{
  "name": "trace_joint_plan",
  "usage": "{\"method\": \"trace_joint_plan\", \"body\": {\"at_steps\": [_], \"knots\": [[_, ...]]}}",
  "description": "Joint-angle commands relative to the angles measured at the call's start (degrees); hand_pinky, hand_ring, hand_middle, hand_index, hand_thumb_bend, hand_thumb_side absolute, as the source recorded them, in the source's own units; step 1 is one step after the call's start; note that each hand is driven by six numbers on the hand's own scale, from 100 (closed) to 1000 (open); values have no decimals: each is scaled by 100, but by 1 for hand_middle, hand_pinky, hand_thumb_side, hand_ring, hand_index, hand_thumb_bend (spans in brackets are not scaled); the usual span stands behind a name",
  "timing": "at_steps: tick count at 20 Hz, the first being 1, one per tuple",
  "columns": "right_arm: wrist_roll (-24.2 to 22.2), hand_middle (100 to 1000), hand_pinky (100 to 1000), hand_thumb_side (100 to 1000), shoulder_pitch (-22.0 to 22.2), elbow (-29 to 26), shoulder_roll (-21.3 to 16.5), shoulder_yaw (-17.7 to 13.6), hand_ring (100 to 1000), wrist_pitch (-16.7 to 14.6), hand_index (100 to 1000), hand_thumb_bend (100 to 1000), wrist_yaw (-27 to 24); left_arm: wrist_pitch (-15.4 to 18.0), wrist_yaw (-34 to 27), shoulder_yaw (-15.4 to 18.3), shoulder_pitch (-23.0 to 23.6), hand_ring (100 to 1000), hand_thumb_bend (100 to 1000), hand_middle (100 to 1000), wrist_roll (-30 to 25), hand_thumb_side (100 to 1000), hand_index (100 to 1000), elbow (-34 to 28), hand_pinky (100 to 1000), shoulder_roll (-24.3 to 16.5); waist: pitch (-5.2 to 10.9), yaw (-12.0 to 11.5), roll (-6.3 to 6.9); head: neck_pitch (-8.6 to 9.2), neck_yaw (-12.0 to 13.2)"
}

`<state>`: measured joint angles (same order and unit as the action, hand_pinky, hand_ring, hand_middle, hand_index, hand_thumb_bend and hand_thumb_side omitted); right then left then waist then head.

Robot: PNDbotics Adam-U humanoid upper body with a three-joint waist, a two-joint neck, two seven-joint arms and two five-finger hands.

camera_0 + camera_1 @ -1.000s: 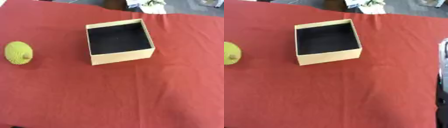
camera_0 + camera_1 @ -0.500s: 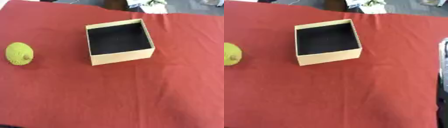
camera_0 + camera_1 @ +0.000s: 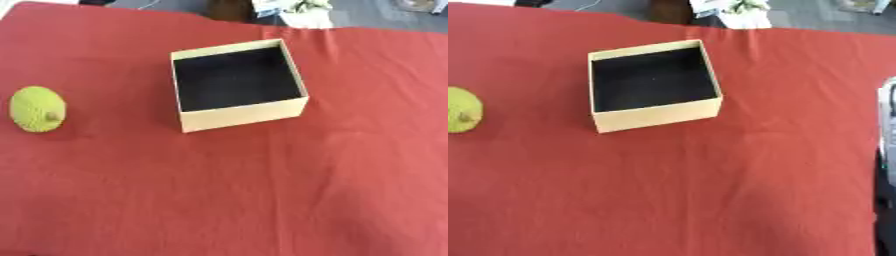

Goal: Pick up objects on the table and place them in the box.

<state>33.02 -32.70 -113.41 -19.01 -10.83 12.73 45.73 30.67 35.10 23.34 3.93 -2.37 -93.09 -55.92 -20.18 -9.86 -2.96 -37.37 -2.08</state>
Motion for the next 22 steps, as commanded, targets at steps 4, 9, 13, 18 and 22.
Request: {"method": "trace_joint_plan", "body": {"at_steps": [4,9,13,18,22], "knots": [[-18,555,729,609,-31,-118,-127,18,857,-21,521,100,-71,390,646,-224,-437,884,481,848,-443,240,944,785,860,-457,95,15,33,65,40],[-17,554,729,609,-27,-118,-100,32,858,-31,521,100,-106,788,304,-484,-760,866,501,823,-448,167,949,1214,847,-548,93,54,36,72,77],[-3,554,728,609,-27,-118,-96,38,859,-36,520,100,-132,1058,-126,-644,-897,858,469,810,-742,108,948,1352,840,-610,80,80,44,87,98],[-2,553,728,609,-21,-118,-77,61,860,-61,520,100,-161,1129,-829,-805,-1130,848,429,804,-1222,100,943,1566,830,-673,77,92,63,84,127],[-13,553,728,608,-32,-118,-66,75,860,-75,520,100,-172,1141,-1375,-951,-1413,847,418,809,-1671,100,936,1716,825,-715,81,114,62,102,161]]}}
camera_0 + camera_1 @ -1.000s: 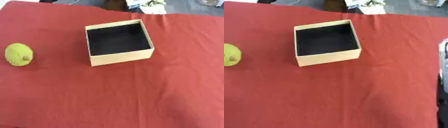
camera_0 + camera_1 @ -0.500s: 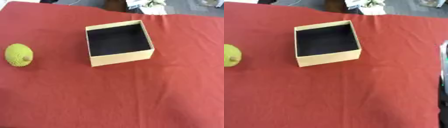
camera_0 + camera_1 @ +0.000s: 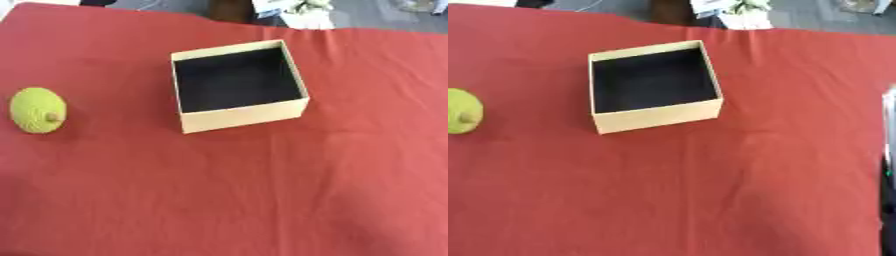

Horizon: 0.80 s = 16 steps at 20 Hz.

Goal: Pick up objects on the table and place them in the box.

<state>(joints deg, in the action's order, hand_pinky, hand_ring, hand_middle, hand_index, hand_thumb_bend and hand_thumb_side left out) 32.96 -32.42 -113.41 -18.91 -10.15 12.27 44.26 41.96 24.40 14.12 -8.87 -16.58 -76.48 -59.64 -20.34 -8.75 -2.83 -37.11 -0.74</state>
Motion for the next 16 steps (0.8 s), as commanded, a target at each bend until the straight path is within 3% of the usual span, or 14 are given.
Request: {"method": "trace_joint_plan", "body": {"at_steps": [1,16], "knots": [[-8,553,728,608,-62,-118,-73,10,860,-32,520,100,-28,10,-401,-65,-203,850,427,819,-366,100,935,89,826,-354,97,8,49,79,34],[-22,552,728,608,-77,-118,-7,68,862,-92,519,100,-86,-21,-1541,-667,-1301,848,460,805,-2189,100,902,674,822,-213,99,108,61,83,143]]}}
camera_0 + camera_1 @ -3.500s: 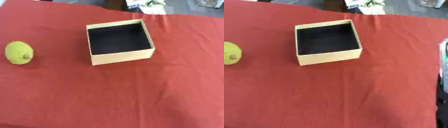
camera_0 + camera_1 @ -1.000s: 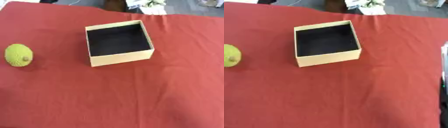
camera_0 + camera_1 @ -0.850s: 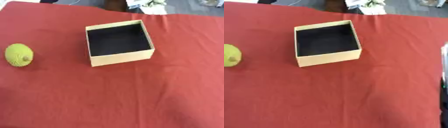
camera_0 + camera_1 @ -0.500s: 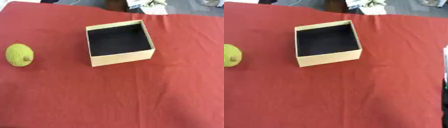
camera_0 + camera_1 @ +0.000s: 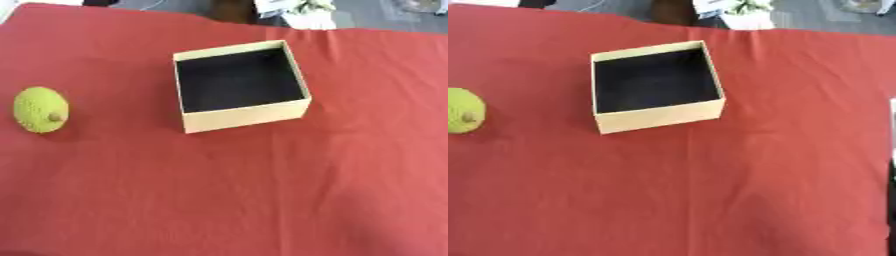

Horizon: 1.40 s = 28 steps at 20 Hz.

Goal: Pick up objects on the table and place them in the box.

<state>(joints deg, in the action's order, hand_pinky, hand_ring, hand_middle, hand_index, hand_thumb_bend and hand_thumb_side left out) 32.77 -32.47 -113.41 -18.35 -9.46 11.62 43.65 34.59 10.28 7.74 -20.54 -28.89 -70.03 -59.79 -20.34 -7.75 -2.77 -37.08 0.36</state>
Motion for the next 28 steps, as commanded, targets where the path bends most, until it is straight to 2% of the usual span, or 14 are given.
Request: {"method": "trace_joint_plan", "body": {"at_steps": [1,7,13,20,28], "knots": [[-4,552,728,608,-72,-118,-62,1,862,-29,519,100,-28,715,-154,-55,-170,849,465,806,-1039,100,900,27,822,-180,96,15,57,84,42],[14,552,727,608,-60,-118,-60,3,865,-39,519,100,-50,747,-180,-105,-146,851,472,815,-1270,100,901,-209,822,-145,77,19,87,96,61],[12,552,727,609,-73,-118,-27,24,864,-74,519,100,-56,736,365,-292,-307,863,484,832,-1018,100,905,-363,830,-70,90,25,86,109,98],[13,552,727,609,-72,-118,18,34,866,-92,519,100,-82,711,979,-566,-794,861,484,824,-734,100,898,41,826,272,92,80,79,123,161],[30,552,727,609,-64,-118,51,42,868,-117,519,100,-121,910,982,-721,-1149,860,466,821,-1085,100,891,483,823,572,86,106,77,109,204]]}}
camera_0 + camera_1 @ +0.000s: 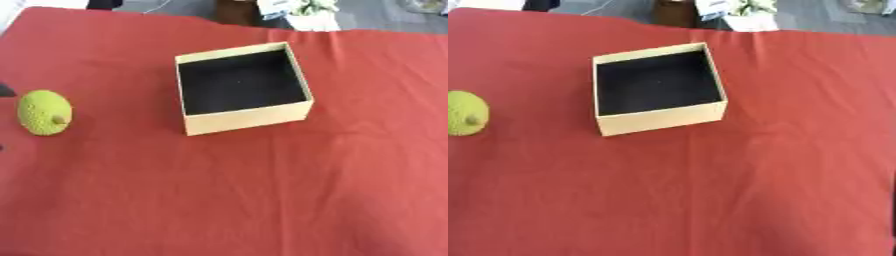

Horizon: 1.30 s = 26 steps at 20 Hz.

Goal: Pick up objects on the table and place them in the box.

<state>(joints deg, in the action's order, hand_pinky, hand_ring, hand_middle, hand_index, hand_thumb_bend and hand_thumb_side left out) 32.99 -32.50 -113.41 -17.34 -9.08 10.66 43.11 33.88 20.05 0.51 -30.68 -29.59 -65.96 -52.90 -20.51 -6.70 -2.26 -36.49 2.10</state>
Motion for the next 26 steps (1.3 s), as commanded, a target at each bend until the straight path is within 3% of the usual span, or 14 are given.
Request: {"method": "trace_joint_plan", "body": {"at_steps": [1,5,10,17,20,22,26], "knots": [[9,552,727,609,-58,-118,-44,7,868,-23,519,100,-73,1008,27,-3,-179,859,464,819,-1035,100,890,132,821,-90,103,1,24,47,31],[8,551,727,608,-47,-118,-30,13,869,-29,519,100,-97,1094,292,-5,-344,834,435,783,-825,100,878,262,787,-4,101,-2,15,38,48],[-4,551,727,607,-49,-118,-4,27,869,-38,518,100,-128,1062,834,-63,-603,796,416,738,-139,100,878,345,750,179,99,15,-10,56,88],[-5,550,727,607,-41,-118,13,37,872,-43,517,100,-166,973,1385,-122,-867,797,462,763,489,111,890,407,753,358,76,47,-7,85,114],[3,550,727,605,-40,-118,34,47,872,-63,517,100,-187,847,1687,-120,-998,774,410,712,828,113,875,545,717,411,72,62,-7,95,126],[5,550,727,607,-42,-118,45,50,872,-71,517,100,-199,826,1928,-130,-1093,753,423,670,1100,118,856,654,692,457,69,71,-14,98,141],[3,549,727,606,-53,-118,61,56,872,-85,517,100,-212,833,2441,-153,-1229,626,361,540,1778,123,753,908,589,545,63,87,-26,98,171]]}}
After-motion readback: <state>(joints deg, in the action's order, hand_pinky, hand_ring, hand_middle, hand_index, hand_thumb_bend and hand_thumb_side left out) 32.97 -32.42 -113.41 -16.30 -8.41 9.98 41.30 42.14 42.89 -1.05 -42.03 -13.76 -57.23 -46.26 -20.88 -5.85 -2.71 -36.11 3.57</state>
